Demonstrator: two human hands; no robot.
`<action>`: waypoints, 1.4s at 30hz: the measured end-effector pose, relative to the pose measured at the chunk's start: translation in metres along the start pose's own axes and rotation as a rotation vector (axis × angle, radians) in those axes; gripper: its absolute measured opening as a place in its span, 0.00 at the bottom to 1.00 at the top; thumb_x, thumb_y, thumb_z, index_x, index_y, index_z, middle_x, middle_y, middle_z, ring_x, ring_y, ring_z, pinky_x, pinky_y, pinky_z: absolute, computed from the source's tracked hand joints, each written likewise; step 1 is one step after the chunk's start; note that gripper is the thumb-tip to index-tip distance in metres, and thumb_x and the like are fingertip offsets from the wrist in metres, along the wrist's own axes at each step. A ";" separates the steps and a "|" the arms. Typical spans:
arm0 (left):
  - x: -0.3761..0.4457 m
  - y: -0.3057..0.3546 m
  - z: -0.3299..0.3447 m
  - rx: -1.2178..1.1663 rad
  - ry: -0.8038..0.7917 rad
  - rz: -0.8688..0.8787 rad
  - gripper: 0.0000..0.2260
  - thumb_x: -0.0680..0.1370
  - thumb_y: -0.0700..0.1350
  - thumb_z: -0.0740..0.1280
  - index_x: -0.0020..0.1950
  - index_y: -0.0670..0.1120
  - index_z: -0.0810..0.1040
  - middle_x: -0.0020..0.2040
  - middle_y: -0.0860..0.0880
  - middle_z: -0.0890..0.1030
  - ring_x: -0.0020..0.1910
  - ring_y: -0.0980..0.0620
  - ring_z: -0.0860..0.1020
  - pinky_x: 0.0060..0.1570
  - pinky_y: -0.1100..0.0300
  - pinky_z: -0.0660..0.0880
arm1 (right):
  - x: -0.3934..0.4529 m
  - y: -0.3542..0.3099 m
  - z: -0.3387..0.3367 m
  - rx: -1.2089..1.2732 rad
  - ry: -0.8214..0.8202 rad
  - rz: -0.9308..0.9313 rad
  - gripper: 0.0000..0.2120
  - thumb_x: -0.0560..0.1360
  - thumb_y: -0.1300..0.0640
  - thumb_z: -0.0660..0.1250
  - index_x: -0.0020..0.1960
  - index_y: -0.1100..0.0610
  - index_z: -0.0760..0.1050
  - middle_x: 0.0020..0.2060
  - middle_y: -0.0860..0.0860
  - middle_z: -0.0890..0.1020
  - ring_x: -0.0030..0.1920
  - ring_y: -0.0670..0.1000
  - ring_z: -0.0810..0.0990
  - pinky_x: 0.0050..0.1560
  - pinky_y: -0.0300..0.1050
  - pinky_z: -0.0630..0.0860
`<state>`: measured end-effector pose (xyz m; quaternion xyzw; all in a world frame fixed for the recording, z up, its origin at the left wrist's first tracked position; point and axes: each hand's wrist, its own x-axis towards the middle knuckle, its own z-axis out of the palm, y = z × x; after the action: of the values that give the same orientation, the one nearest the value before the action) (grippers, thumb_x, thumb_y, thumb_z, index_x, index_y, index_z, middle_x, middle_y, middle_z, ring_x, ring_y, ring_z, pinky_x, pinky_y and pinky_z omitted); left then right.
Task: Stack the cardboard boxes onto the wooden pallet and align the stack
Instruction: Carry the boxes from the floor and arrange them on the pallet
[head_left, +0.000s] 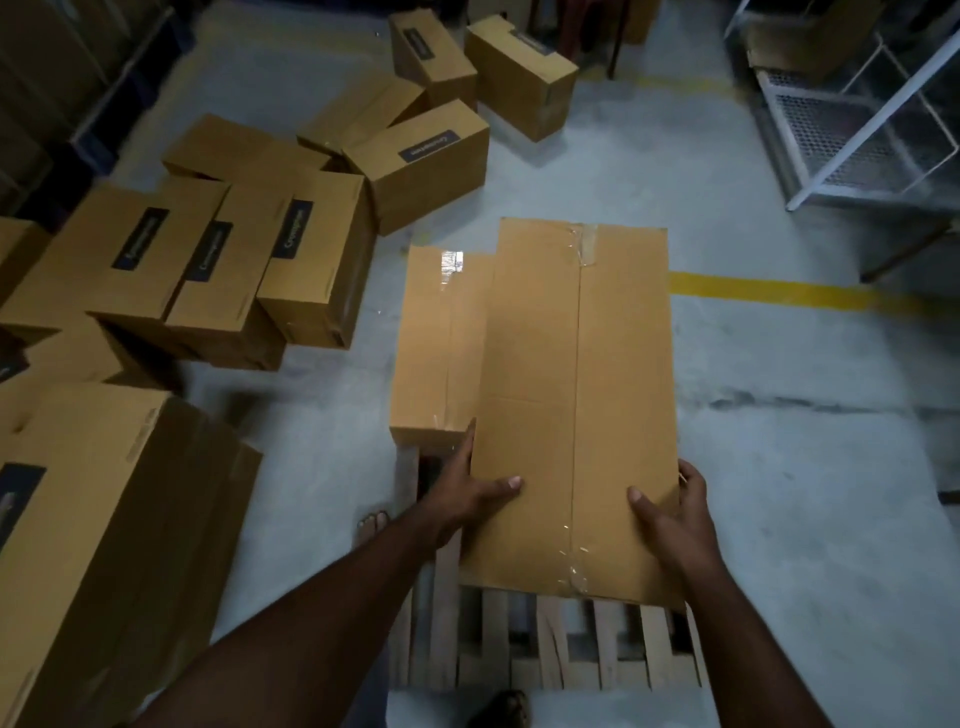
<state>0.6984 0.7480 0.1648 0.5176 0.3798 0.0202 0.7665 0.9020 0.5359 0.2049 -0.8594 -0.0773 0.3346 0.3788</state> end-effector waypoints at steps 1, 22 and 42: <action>0.023 0.003 -0.006 0.028 -0.038 -0.002 0.51 0.67 0.52 0.84 0.82 0.62 0.56 0.72 0.51 0.75 0.69 0.49 0.76 0.68 0.41 0.75 | 0.015 -0.005 0.004 -0.022 0.022 0.002 0.40 0.79 0.51 0.73 0.82 0.47 0.54 0.78 0.55 0.67 0.75 0.63 0.69 0.72 0.65 0.70; 0.422 -0.066 -0.056 0.780 0.174 0.005 0.56 0.69 0.64 0.78 0.83 0.62 0.41 0.82 0.56 0.34 0.80 0.40 0.31 0.76 0.35 0.34 | 0.440 0.068 0.137 -0.085 0.186 -0.074 0.38 0.80 0.54 0.72 0.84 0.52 0.56 0.79 0.56 0.67 0.78 0.60 0.65 0.76 0.59 0.65; 0.405 -0.150 -0.093 1.466 -0.066 -0.063 0.72 0.60 0.71 0.77 0.76 0.56 0.20 0.75 0.51 0.18 0.75 0.38 0.23 0.72 0.30 0.32 | 0.406 0.144 0.197 -0.401 0.147 0.020 0.57 0.68 0.33 0.77 0.84 0.43 0.46 0.81 0.54 0.59 0.75 0.66 0.66 0.67 0.66 0.72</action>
<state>0.8761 0.9228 -0.1999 0.8865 0.2873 -0.2766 0.2348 1.0696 0.7101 -0.2026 -0.9404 -0.1061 0.2527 0.2013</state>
